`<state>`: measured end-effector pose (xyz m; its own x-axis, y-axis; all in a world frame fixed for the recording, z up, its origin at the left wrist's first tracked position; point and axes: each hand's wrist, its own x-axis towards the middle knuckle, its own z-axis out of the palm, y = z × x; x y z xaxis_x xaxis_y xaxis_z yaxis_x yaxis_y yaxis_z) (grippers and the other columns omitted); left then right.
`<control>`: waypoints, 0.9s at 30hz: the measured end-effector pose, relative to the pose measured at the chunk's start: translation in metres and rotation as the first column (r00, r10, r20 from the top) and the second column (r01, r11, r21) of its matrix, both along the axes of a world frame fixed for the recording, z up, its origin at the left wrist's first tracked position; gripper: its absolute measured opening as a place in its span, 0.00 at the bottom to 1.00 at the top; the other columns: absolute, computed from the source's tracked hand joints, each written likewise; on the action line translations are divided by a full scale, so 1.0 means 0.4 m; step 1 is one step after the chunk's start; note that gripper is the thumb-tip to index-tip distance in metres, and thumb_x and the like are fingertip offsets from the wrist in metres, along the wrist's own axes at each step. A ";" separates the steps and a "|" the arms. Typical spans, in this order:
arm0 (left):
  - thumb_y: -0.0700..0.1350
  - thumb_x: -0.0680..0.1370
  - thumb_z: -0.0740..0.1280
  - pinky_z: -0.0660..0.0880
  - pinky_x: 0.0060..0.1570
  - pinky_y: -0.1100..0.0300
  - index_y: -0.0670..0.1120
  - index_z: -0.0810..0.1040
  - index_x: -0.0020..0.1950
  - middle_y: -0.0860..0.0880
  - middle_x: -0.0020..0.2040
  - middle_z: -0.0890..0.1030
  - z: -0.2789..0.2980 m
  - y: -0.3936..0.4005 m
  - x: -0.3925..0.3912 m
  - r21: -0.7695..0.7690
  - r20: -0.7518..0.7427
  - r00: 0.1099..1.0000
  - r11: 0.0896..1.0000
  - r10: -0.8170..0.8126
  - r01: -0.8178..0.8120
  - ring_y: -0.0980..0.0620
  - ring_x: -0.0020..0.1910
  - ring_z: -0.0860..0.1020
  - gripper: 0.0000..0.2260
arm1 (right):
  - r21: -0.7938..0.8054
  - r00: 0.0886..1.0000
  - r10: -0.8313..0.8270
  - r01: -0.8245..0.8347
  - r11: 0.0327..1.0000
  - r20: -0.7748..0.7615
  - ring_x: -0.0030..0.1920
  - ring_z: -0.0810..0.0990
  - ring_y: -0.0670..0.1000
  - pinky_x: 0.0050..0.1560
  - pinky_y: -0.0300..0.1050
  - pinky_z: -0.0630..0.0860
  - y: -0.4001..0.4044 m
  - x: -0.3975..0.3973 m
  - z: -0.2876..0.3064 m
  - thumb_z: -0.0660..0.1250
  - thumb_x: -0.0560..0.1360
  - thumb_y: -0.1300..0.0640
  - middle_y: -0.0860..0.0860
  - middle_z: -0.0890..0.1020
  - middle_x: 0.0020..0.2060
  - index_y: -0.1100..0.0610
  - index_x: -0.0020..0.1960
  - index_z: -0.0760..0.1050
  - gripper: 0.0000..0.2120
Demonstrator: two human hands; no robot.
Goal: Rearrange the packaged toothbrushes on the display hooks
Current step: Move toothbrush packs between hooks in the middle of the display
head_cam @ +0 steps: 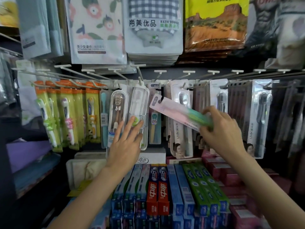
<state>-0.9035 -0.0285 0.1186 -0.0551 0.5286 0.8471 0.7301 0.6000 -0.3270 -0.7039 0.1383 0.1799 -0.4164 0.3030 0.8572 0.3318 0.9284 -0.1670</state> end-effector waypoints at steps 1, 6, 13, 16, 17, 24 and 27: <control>0.37 0.66 0.73 0.47 0.71 0.44 0.41 0.82 0.48 0.43 0.67 0.72 -0.001 0.003 0.001 0.008 -0.002 1.000 1.000 0.002 -0.002 0.42 0.71 0.58 0.11 | -0.066 0.998 0.039 -0.042 0.997 -0.042 0.36 0.76 0.55 0.37 0.46 0.71 0.006 0.012 -0.013 0.66 0.70 0.63 0.53 0.78 0.42 0.57 0.54 0.69 0.14; 0.38 0.64 0.73 0.51 0.68 0.42 0.42 0.82 0.44 0.42 0.61 0.76 0.015 0.032 0.025 0.036 0.012 1.000 0.999 -0.003 0.003 0.42 0.66 0.63 0.10 | -0.328 0.933 0.164 -0.272 0.905 -0.321 0.27 0.68 0.48 0.24 0.36 0.63 0.054 0.052 -0.073 0.62 0.72 0.61 0.50 0.72 0.30 0.59 0.46 0.66 0.06; 0.38 0.67 0.70 0.50 0.69 0.45 0.42 0.77 0.57 0.42 0.62 0.74 0.047 0.081 0.079 0.081 0.017 0.992 0.989 -0.124 0.122 0.44 0.65 0.64 0.19 | -0.525 0.880 0.067 -0.340 0.780 -0.469 0.29 0.67 0.47 0.24 0.31 0.63 0.094 0.090 -0.129 0.58 0.76 0.67 0.51 0.70 0.31 0.62 0.47 0.67 0.02; 0.39 0.71 0.60 0.54 0.68 0.48 0.43 0.72 0.58 0.43 0.62 0.72 0.072 0.113 0.132 0.126 -0.020 0.967 0.959 -0.253 0.253 0.44 0.63 0.66 0.15 | -0.540 0.859 0.029 -0.347 0.767 -0.511 0.30 0.66 0.47 0.25 0.30 0.64 0.116 0.114 -0.135 0.58 0.77 0.65 0.52 0.70 0.31 0.62 0.47 0.69 0.02; 0.40 0.72 0.58 0.55 0.68 0.48 0.43 0.72 0.58 0.43 0.61 0.72 0.083 0.130 0.153 0.122 -0.035 0.957 0.949 -0.287 0.289 0.44 0.63 0.66 0.15 | -0.540 0.862 0.020 -0.335 0.772 -0.506 0.30 0.67 0.47 0.26 0.30 0.65 0.124 0.121 -0.135 0.59 0.77 0.63 0.52 0.70 0.31 0.62 0.47 0.70 0.02; 0.40 0.71 0.59 0.55 0.68 0.49 0.43 0.73 0.60 0.42 0.62 0.73 0.105 0.270 0.264 0.059 -0.041 0.910 0.908 -0.413 0.415 0.45 0.64 0.65 0.17 | -0.477 0.842 0.000 -0.305 0.824 -0.540 0.31 0.70 0.44 0.29 0.32 0.67 0.173 0.206 -0.154 0.62 0.76 0.60 0.48 0.73 0.33 0.57 0.51 0.69 0.04; 0.42 0.72 0.57 0.58 0.66 0.48 0.43 0.73 0.60 0.42 0.62 0.73 0.098 0.333 0.306 0.021 -0.008 0.893 0.893 -0.449 0.449 0.44 0.63 0.66 0.18 | -0.471 0.806 -0.060 -0.281 0.836 -0.588 0.32 0.71 0.41 0.31 0.30 0.67 0.214 0.267 -0.172 0.62 0.77 0.60 0.46 0.73 0.36 0.55 0.53 0.66 0.07</control>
<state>-0.7813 0.1048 0.1577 0.1863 0.4783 0.8582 0.9226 0.2152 -0.3202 -0.5971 0.2239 0.1109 0.0246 0.7459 0.6657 -0.0805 0.6652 -0.7423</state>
